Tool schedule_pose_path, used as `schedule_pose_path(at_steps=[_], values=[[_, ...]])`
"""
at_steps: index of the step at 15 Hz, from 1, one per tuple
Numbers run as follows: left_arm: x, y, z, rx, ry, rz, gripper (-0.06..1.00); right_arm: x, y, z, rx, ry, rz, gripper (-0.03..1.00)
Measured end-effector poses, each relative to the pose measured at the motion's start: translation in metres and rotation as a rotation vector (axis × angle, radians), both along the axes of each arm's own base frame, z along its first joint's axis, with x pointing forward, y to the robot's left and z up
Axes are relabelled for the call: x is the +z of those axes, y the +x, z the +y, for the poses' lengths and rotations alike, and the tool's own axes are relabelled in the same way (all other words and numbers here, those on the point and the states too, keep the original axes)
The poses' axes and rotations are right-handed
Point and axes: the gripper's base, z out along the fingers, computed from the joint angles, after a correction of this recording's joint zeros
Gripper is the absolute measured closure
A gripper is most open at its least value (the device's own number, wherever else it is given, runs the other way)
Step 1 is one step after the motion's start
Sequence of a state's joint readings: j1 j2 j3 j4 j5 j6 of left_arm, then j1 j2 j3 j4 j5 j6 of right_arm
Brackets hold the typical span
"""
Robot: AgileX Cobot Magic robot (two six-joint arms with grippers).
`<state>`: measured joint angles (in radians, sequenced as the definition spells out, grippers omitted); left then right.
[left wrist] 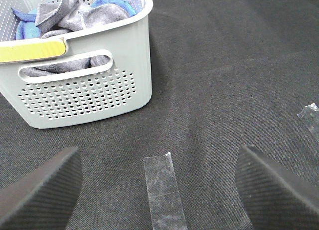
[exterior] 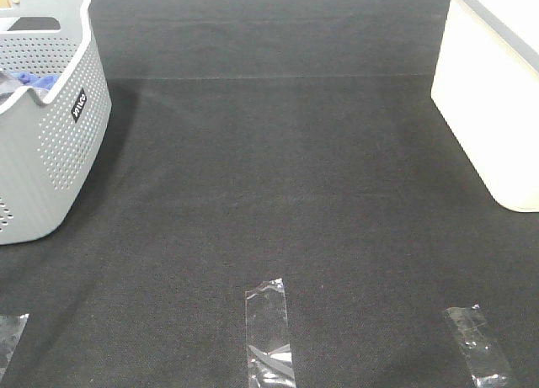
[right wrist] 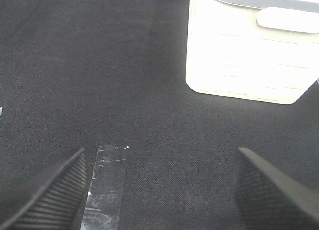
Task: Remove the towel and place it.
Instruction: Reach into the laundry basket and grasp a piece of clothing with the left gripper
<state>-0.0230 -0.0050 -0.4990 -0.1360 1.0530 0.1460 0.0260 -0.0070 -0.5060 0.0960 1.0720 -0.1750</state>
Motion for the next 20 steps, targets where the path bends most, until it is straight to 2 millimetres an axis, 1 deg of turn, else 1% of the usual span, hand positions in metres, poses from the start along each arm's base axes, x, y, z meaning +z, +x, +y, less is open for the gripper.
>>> schedule_pose_path(at_steps=[20], values=[[0.0,0.0,0.0,0.0,0.0,0.0,0.14,0.0,0.0,0.0,0.0,0.0,0.0,0.21]])
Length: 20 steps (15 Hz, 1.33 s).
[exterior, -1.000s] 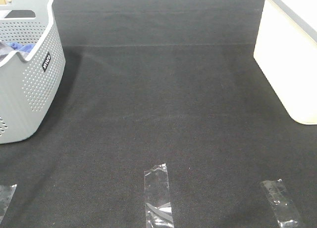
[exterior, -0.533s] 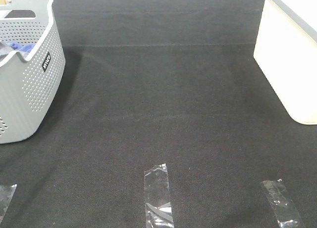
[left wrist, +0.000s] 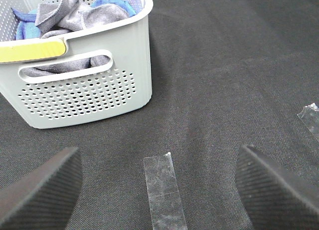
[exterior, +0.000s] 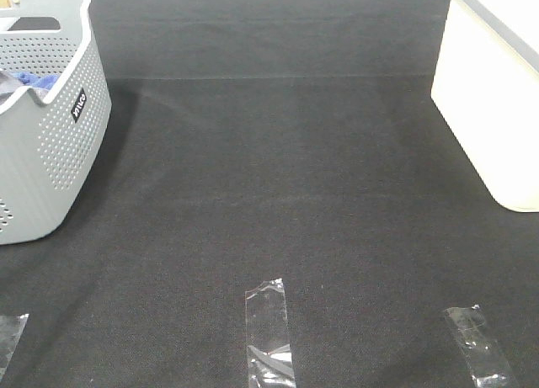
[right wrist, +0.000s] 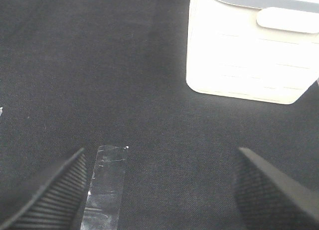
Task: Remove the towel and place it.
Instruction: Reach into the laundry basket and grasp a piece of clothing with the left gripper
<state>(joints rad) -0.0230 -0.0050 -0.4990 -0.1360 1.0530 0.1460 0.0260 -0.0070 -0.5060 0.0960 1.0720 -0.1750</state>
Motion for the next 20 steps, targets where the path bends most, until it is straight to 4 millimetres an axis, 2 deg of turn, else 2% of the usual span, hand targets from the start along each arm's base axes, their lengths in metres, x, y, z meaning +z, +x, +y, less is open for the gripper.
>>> schedule_pose_path(at_steps=[20], values=[[0.0,0.0,0.0,0.0,0.0,0.0,0.14,0.0,0.0,0.0,0.0,0.0,0.0,0.21]])
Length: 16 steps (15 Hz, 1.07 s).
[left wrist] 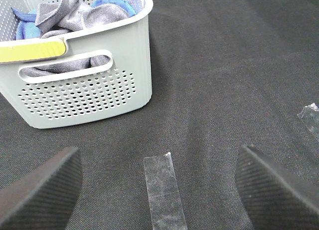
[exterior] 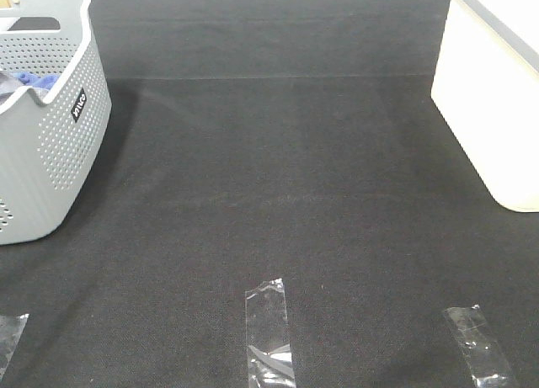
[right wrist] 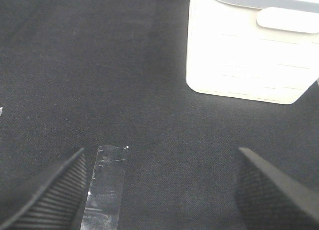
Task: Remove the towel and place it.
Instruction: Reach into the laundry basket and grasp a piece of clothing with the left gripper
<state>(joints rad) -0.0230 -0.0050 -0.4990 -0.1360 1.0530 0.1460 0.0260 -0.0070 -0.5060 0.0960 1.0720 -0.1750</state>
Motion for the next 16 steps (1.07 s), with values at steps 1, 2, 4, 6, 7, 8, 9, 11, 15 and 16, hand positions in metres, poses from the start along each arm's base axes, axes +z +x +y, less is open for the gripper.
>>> schedule_pose_path(at_steps=[1,2,4,6,7,8,9,11,15,16], values=[[0.0,0.0,0.0,0.0,0.0,0.0,0.14,0.0,0.0,0.0,0.0,0.0,0.0,0.21],[0.0,0.0,0.0,0.0,0.0,0.0,0.14,0.0,0.0,0.0,0.0,0.0,0.0,0.21],[0.0,0.0,0.0,0.0,0.0,0.0,0.14,0.0,0.0,0.0,0.0,0.0,0.0,0.21],[0.0,0.0,0.0,0.0,0.0,0.0,0.14,0.0,0.0,0.0,0.0,0.0,0.0,0.21],[0.0,0.0,0.0,0.0,0.0,0.0,0.14,0.0,0.0,0.0,0.0,0.0,0.0,0.21],[0.0,0.0,0.0,0.0,0.0,0.0,0.14,0.0,0.0,0.0,0.0,0.0,0.0,0.21],[0.0,0.0,0.0,0.0,0.0,0.0,0.14,0.0,0.0,0.0,0.0,0.0,0.0,0.21],[0.0,0.0,0.0,0.0,0.0,0.0,0.14,0.0,0.0,0.0,0.0,0.0,0.0,0.21],[0.0,0.0,0.0,0.0,0.0,0.0,0.14,0.0,0.0,0.0,0.0,0.0,0.0,0.21],[0.0,0.0,0.0,0.0,0.0,0.0,0.14,0.0,0.0,0.0,0.0,0.0,0.0,0.21]])
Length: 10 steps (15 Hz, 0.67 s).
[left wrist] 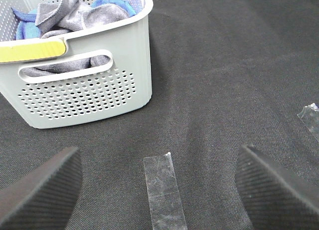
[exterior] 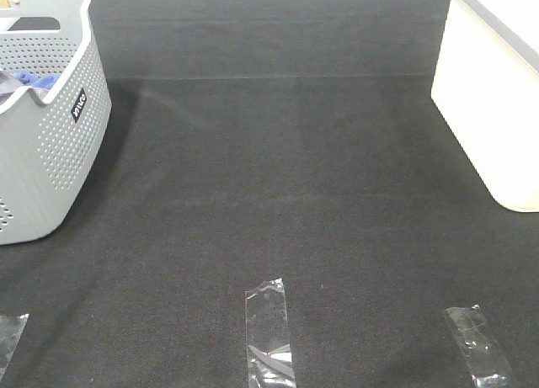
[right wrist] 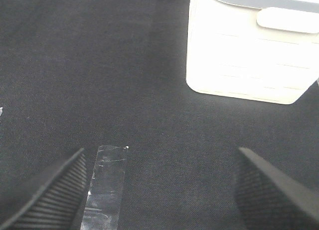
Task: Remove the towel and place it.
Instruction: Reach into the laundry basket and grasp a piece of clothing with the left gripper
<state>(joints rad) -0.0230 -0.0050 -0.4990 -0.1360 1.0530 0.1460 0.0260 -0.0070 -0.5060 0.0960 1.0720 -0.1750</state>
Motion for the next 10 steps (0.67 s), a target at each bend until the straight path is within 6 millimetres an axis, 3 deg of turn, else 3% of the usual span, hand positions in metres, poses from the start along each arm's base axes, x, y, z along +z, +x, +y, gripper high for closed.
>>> schedule_pose_path(at_steps=[10], values=[[0.0,0.0,0.0,0.0,0.0,0.0,0.14,0.0,0.0,0.0,0.0,0.0,0.0,0.21]])
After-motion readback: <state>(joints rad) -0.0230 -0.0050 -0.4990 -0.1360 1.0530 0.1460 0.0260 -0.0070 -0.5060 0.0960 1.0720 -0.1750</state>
